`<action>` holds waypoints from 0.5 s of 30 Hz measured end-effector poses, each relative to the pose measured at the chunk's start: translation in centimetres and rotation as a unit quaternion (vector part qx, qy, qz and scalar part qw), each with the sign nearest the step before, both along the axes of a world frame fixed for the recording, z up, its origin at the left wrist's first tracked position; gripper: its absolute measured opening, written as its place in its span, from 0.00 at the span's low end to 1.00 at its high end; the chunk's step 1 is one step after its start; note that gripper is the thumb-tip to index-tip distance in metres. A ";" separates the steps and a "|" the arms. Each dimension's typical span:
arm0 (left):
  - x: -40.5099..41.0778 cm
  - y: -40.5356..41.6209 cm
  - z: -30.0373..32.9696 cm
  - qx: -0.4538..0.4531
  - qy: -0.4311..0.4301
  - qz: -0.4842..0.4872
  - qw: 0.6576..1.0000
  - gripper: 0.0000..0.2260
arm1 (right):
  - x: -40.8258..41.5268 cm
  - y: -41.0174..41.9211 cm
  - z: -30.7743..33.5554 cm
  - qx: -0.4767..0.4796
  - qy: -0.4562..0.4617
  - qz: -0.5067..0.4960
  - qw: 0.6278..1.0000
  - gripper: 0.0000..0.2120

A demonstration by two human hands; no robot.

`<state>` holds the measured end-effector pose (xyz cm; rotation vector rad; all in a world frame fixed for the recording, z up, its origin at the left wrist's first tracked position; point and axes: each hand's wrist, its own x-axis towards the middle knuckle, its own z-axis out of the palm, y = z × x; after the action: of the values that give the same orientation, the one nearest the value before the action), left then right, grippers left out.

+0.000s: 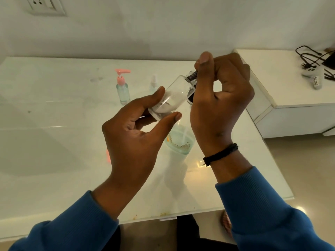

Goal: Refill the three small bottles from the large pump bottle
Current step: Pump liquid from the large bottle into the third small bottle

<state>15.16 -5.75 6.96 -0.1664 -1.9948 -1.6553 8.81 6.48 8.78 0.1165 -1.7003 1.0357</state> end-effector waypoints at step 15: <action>-0.2 -0.1 -0.4 -0.007 -0.002 -0.001 1.000 0.20 | 0.0 0.0 -0.8 -0.011 -0.010 0.002 1.000 0.14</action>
<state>14.97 -5.82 6.60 -0.1701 -2.0108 -1.6449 8.85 6.49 7.99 0.0961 -1.7073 1.0607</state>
